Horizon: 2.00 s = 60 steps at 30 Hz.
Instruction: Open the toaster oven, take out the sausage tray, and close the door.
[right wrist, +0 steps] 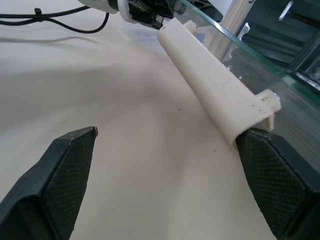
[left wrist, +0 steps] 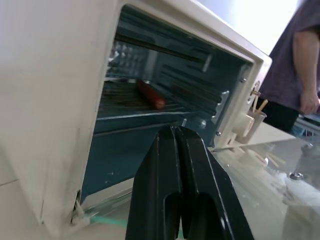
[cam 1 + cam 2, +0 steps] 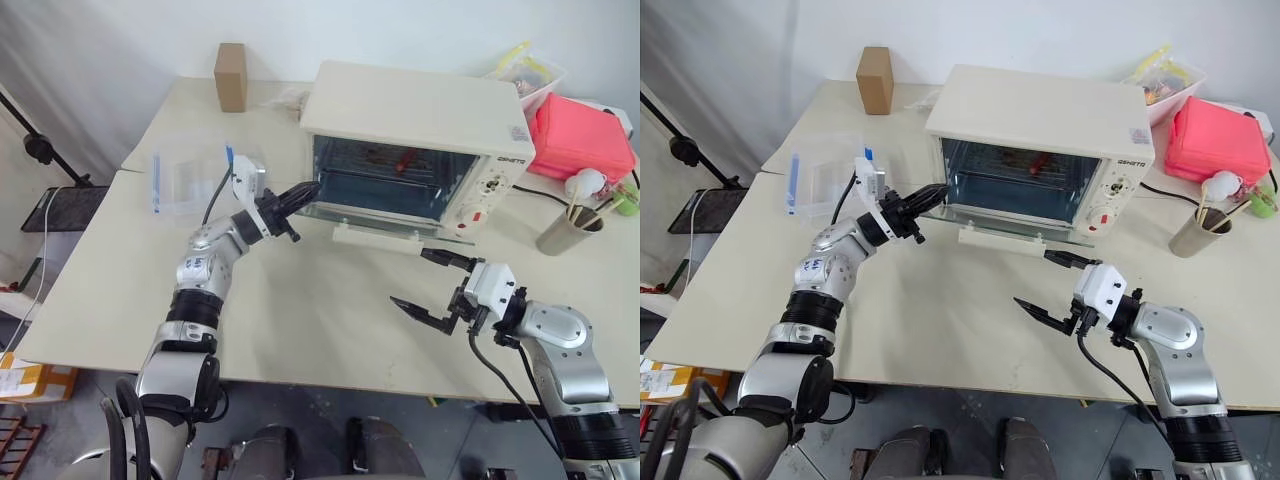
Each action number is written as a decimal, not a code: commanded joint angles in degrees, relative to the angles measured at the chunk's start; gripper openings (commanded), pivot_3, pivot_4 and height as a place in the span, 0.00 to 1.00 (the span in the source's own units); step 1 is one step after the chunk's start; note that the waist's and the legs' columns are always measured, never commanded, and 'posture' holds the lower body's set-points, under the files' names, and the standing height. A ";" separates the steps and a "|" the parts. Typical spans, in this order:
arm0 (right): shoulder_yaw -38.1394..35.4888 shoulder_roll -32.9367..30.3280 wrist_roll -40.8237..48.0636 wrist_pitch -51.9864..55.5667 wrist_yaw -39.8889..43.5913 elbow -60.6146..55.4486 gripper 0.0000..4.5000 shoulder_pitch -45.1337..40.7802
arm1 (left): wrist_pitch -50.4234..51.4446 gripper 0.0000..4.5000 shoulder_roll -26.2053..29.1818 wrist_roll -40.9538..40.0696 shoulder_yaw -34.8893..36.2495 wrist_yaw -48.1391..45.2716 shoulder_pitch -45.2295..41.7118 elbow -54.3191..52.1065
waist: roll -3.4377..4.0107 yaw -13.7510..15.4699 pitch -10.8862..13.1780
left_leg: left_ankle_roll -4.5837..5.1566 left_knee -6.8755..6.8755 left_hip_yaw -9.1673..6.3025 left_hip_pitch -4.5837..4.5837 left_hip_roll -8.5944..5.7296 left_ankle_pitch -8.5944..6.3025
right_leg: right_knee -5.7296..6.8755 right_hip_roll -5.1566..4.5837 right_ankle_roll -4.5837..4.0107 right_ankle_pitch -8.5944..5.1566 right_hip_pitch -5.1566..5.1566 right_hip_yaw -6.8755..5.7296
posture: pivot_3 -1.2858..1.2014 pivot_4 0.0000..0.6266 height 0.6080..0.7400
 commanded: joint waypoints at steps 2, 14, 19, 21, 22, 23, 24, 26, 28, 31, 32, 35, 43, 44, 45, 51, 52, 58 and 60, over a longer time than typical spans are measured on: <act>-5.62 -1.48 -0.33 -1.75 -3.49 -5.69 1.00 7.49 | -3.02 0.02 1.03 2.69 -2.17 -6.76 -0.26 2.09 | -0.01 0.45 0.01 | 0.00 0.02 0.00 -0.01 0.00 0.00 | 0.00 -0.01 0.00 0.00 0.01 0.00 | 0.52 0.24 1.00; -21.08 2.32 -1.56 -1.61 -16.12 -13.06 1.00 30.55 | -7.81 0.02 0.86 7.61 -4.85 -10.11 4.63 1.30 | -0.05 0.92 0.03 | 0.07 0.17 0.00 -0.06 -0.02 -0.10 | -0.24 -0.05 0.03 0.01 0.04 0.05 | 0.52 0.24 1.00; -21.38 -0.02 1.06 4.37 -17.81 -17.95 1.00 27.35 | -8.39 0.02 1.21 9.10 -5.89 -9.99 8.18 -1.33 | -0.05 -0.13 0.03 | 0.02 0.15 0.08 0.10 0.03 -0.15 | -0.05 -0.06 0.04 0.01 0.02 0.18 | 0.52 0.24 1.00; -20.57 -0.43 1.54 5.40 -17.37 -18.03 1.00 26.29 | -8.09 0.02 1.23 9.11 -5.93 -9.80 9.09 -2.15 | -0.05 -0.03 0.03 | 0.02 0.15 0.06 0.10 0.05 -0.15 | -0.04 -0.05 0.04 0.01 0.02 0.16 | 0.52 0.24 1.00; -20.18 -0.68 1.65 5.82 -16.94 -18.03 1.00 25.87 | -8.03 0.02 1.28 9.22 -6.00 -9.58 9.39 -2.49 | -0.05 -0.01 0.03 | 0.03 0.16 0.05 0.09 0.05 -0.15 | -0.03 -0.05 0.04 0.01 0.01 0.15 | 0.52 0.24 1.00; -20.09 -0.86 1.80 6.10 -16.62 -18.12 1.00 25.75 | -7.86 0.02 1.31 9.31 -6.07 -9.35 9.66 -2.99 | -0.05 0.15 0.03 | 0.04 0.16 0.06 0.08 0.05 -0.15 | -0.03 -0.06 0.04 0.01 0.02 0.15 | 0.52 0.24 1.00; -19.37 -1.28 1.52 6.22 -16.20 -18.23 1.00 24.90 | -7.94 0.02 1.52 9.54 -6.18 -9.18 10.15 -3.42 | -0.05 0.31 0.03 | 0.06 0.17 0.06 0.07 0.02 -0.15 | -0.04 -0.08 0.04 0.01 0.02 0.15 | 0.52 0.24 1.00; -17.31 -2.22 0.68 6.80 -15.88 -18.94 1.00 21.88 | -8.18 0.02 2.34 10.06 -6.23 -8.73 11.39 -4.04 | -0.05 0.17 0.03 | 0.12 0.20 0.07 0.06 0.01 -0.18 | -0.04 -0.09 0.04 0.01 0.04 0.15 | 0.52 0.24 1.00; -16.32 -2.59 0.68 7.77 -16.49 -19.67 1.00 19.24 | -7.91 0.02 2.93 9.95 -5.97 -8.06 12.78 -5.33 | -0.05 0.00 0.02 | 0.14 0.23 0.09 0.06 0.01 -0.19 | -0.05 -0.10 0.04 0.01 0.04 0.17 | 0.52 0.24 1.00; -7.91 -4.46 -2.14 13.49 -16.61 -19.44 1.00 6.29 | -5.58 0.05 4.38 6.37 -2.22 -6.06 17.50 -10.70 | -0.01 -0.84 0.00 | 0.13 0.22 0.12 0.12 0.03 -0.18 | 0.00 -0.09 0.04 0.01 0.02 0.18 | 0.52 0.24 1.00; -3.60 -3.94 -4.04 16.66 -17.02 -18.35 1.00 1.04 | -4.29 0.10 4.83 4.69 -0.47 -4.90 19.45 -13.79 | -0.01 -1.80 0.00 | 0.13 0.22 0.15 0.17 0.06 -0.18 | 0.02 -0.09 0.04 0.01 0.03 0.18 | 0.52 0.24 1.00; 4.40 -0.42 -10.06 18.98 -19.83 -14.20 1.00 -9.43 | -0.44 0.26 5.97 1.24 1.92 -3.22 24.06 -22.55 | -0.02 -1.84 0.01 | 0.05 0.20 0.06 0.21 0.09 -0.14 | 0.17 -0.09 -0.03 -0.02 -0.07 0.11 | 0.52 0.24 1.00; 17.92 8.09 -31.73 14.23 -34.33 10.31 1.00 -31.65 | 5.70 0.82 7.77 -3.52 5.39 3.14 35.18 -42.70 | -0.02 -1.01 0.01 | 0.12 0.44 -0.17 -0.23 -0.03 -0.20 | 0.40 -0.22 0.01 0.00 -0.22 -0.04 | 0.52 0.24 1.00; 19.09 9.08 -34.22 13.55 -36.72 14.16 1.00 -34.39 | 5.66 0.89 7.41 -3.58 5.80 4.47 36.31 -44.34 | -0.03 -1.48 0.01 | 0.13 0.44 -0.14 -0.23 -0.09 -0.20 | 0.35 -0.28 0.07 0.04 -0.20 -0.02 | 0.52 0.24 1.00; 19.88 9.88 -36.04 13.17 -38.67 17.41 1.00 -36.55 | 5.28 0.97 7.06 -3.20 6.03 5.88 37.12 -45.44 | -0.02 -1.46 0.01 | 0.13 0.46 -0.13 -0.23 -0.11 -0.20 | 0.34 -0.30 0.08 0.04 -0.19 -0.02 | 0.52 0.24 1.00; 24.08 13.42 -43.80 10.66 -46.22 35.89 1.00 -47.58 | 5.24 0.99 5.89 -4.23 6.19 9.23 40.05 -48.81 | -0.02 -1.80 0.01 | 0.10 0.34 -0.22 -0.23 -0.08 -0.17 | 0.42 -0.23 0.08 0.04 -0.24 -0.09 | 0.52 0.24 1.00; 24.39 13.98 -44.06 9.78 -46.58 38.30 1.00 -48.89 | 5.26 0.99 5.93 -4.43 6.09 9.22 40.50 -49.21 | -0.02 -1.86 0.01 | 0.10 0.33 -0.20 -0.23 -0.08 -0.17 | 0.41 -0.23 0.08 0.04 -0.24 -0.09 | 0.52 0.24 1.00; 26.13 16.09 -45.89 7.10 -47.94 51.33 1.00 -54.91 | 4.24 0.99 5.10 -4.63 5.35 9.21 38.29 -47.08 | -0.02 -2.29 0.01 | 0.09 0.32 -0.17 -0.23 -0.04 -0.15 | 0.41 -0.19 0.07 0.04 -0.25 -0.08 | 0.52 0.24 1.00; 25.69 16.21 -45.92 6.45 -49.27 53.81 0.96 -56.11 | 3.75 1.00 4.91 -4.27 4.78 8.57 36.47 -45.28 | -0.02 -2.10 0.01 | 0.09 0.32 -0.18 -0.24 -0.04 -0.15 | 0.41 -0.19 0.07 0.04 -0.25 -0.08 | 0.52 0.24 1.00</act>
